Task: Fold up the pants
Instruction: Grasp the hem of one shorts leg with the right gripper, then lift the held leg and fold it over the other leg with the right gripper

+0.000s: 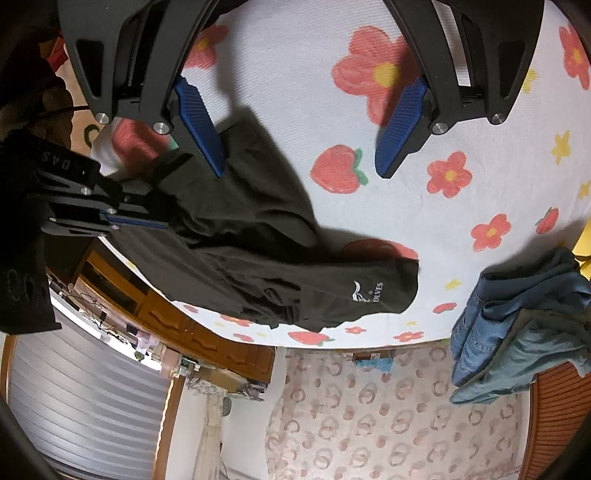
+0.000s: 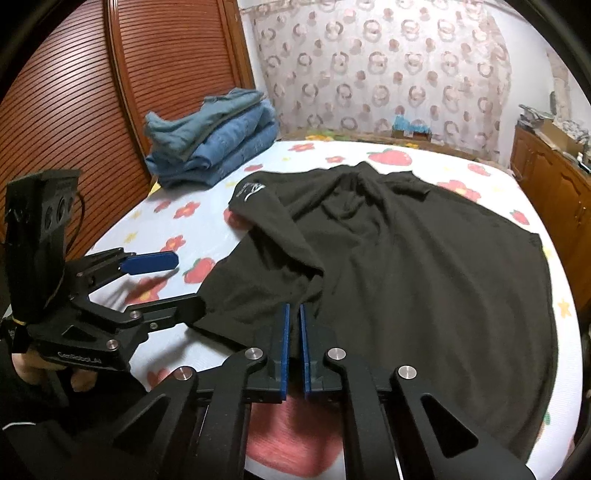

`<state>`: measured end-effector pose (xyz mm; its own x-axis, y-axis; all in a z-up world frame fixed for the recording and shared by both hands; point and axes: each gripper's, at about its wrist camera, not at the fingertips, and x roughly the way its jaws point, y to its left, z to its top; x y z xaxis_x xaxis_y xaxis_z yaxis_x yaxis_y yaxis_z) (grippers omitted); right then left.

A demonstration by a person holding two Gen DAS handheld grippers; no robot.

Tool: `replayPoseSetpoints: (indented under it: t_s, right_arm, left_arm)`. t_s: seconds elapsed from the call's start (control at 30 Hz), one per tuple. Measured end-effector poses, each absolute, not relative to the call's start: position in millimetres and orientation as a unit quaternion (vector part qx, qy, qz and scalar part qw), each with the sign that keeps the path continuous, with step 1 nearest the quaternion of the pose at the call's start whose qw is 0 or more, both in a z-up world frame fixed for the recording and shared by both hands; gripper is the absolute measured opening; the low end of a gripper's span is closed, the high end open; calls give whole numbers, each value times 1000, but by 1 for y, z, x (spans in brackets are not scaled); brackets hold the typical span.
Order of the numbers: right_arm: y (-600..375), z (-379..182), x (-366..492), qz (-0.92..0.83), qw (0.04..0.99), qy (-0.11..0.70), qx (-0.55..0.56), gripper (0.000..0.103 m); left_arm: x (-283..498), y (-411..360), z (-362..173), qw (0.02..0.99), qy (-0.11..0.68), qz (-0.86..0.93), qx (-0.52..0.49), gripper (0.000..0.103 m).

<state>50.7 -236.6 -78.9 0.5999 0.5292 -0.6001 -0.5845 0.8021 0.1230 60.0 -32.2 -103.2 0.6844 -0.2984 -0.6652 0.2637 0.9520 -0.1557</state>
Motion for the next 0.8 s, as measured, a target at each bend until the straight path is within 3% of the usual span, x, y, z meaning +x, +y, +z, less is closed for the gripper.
replayPoseSetpoints:
  t_s: [0.8]
  right_arm:
    - [-303,-50,-11,225,945,238,-8,4]
  left_arm:
    - [78,-69,-75,921,348,-176,-10,83]
